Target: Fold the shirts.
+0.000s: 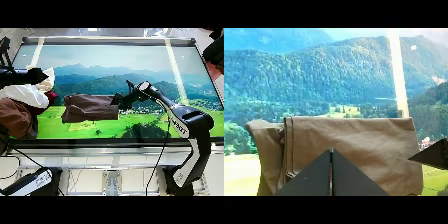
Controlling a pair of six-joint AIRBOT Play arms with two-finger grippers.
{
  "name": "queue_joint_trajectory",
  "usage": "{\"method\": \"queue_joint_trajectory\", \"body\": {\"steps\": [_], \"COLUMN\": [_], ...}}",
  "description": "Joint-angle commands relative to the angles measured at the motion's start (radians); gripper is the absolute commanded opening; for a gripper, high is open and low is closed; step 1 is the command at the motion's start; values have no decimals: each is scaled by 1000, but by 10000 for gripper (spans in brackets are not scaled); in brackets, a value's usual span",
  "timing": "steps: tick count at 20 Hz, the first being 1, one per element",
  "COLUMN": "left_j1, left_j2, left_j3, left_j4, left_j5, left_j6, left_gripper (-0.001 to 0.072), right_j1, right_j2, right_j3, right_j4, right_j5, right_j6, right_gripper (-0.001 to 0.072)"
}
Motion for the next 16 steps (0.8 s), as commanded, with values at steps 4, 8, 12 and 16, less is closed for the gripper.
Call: {"method": "queue_joint_trajectory", "body": {"steps": [4, 8, 12, 16], "left_j1": [0, 0, 0, 0], "left_j2": [-1, -1, -1, -1], "left_j3": [0, 0, 0, 0], "left_j4": [0, 0, 0, 0], "left_j5": [-8, -16, -22, -21], "left_j6": [4, 4, 4, 3], "left_gripper": [11, 11, 11, 11], "right_j1": [47, -6, -192, -422], "right_j2": [-2, 41, 196, 367], "right_j3": [39, 188, 240, 222], "right_j4": [105, -5, -351, -676], "right_j5": [-5, 26, 92, 246], "right_j6": [-39, -11, 117, 189], "right_gripper": [9, 9, 9, 8]}}
